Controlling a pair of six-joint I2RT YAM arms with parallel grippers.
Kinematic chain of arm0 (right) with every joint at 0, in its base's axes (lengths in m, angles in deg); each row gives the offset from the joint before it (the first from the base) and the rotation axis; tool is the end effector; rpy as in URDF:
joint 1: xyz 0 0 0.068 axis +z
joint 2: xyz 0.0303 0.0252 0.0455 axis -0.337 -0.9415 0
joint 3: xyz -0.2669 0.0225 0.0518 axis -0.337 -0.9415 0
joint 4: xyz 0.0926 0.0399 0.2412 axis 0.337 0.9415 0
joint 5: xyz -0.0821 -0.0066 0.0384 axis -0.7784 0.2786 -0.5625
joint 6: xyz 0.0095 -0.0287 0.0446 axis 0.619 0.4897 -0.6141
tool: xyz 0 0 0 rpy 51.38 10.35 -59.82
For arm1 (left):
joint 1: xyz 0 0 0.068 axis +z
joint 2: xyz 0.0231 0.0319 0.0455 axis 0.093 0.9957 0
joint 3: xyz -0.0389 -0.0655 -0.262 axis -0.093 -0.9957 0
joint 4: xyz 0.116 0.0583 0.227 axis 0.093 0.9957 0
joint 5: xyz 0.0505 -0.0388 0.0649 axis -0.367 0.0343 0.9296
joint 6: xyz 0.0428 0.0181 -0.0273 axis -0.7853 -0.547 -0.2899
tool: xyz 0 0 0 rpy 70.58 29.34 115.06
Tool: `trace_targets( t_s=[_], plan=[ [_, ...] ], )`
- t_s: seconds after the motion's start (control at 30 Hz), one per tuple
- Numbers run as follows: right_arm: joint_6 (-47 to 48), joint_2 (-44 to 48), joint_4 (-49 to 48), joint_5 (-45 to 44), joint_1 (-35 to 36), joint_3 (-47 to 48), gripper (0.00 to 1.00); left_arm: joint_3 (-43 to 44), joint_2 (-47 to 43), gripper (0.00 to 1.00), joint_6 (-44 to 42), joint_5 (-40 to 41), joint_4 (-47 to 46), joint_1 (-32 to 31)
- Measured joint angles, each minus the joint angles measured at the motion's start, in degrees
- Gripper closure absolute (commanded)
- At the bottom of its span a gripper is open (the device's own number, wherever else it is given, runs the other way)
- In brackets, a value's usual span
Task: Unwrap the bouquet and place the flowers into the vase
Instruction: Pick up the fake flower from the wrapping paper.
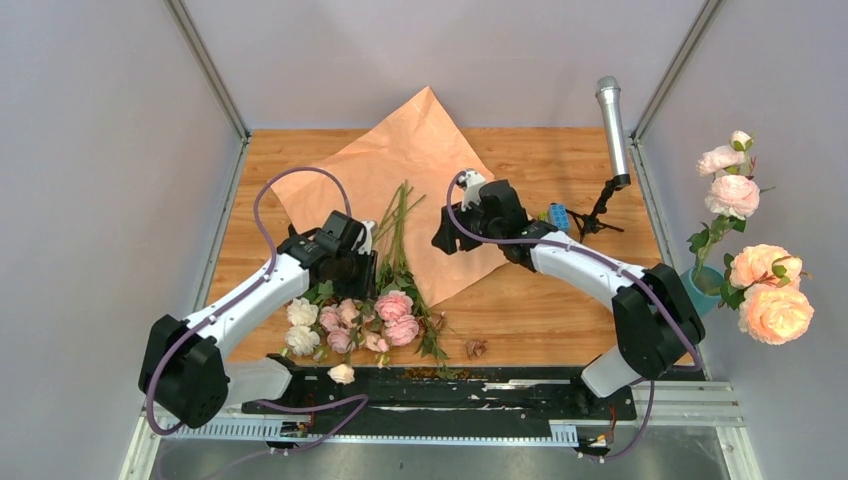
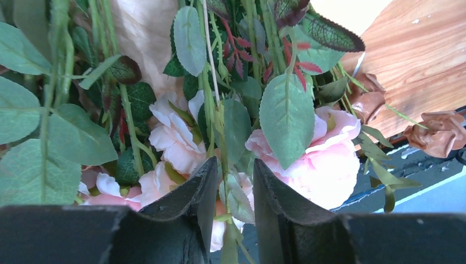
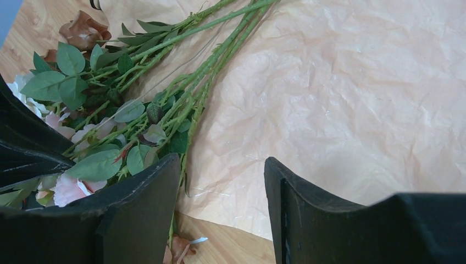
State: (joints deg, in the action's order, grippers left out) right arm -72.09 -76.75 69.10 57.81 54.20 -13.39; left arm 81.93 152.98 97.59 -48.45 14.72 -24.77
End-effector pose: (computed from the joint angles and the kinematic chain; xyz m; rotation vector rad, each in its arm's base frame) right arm 0.2753 0.2010 0.2409 -0.5716 2.1887 0.7628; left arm 0.1941 -0.1199 0.2332 0.1903 2.7710 -0.5155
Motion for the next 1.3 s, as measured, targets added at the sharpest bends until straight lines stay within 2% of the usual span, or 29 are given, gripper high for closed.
trace_targets(
  t_s=[0.17, 0.33, 0.53, 0.8, 0.97, 1.3],
  plan=[
    [0.0, 0.2, 0.0, 0.3, -0.6, 0.0, 0.42, -0.8, 0.7, 0.86, 0.0, -0.1, 0.1, -0.8],
    [0.5, 1.0, -0.1, 1.5, -0.8, 0.0, 0.42, -0.8, 0.6, 1.0, -0.3, -0.4, 0.3, -0.9],
    [3.9, 3.8, -1.4, 6.5, -0.8, 0.0, 0.42, 0.8, -1.4, 1.0, -0.7, -2.4, 2.5, -0.9],
    [14.2, 7.7, -6.3, 16.3, 1.1, 0.0, 0.4, 14.6, -1.7, 1.0, -4.9, -5.9, 10.8, -0.9],
    [19.7, 8.7, -10.8, 26.6, 3.1, 0.7, 0.38, 20.6, -1.2, 1.0, -9.8, -9.0, 17.1, -0.9],
    [28.8, 8.5, -8.4, 35.5, 8.3, 4.3, 0.37, 22.6, -0.9, 1.0, -14.8, -13.7, 24.3, -0.9]
  ],
)
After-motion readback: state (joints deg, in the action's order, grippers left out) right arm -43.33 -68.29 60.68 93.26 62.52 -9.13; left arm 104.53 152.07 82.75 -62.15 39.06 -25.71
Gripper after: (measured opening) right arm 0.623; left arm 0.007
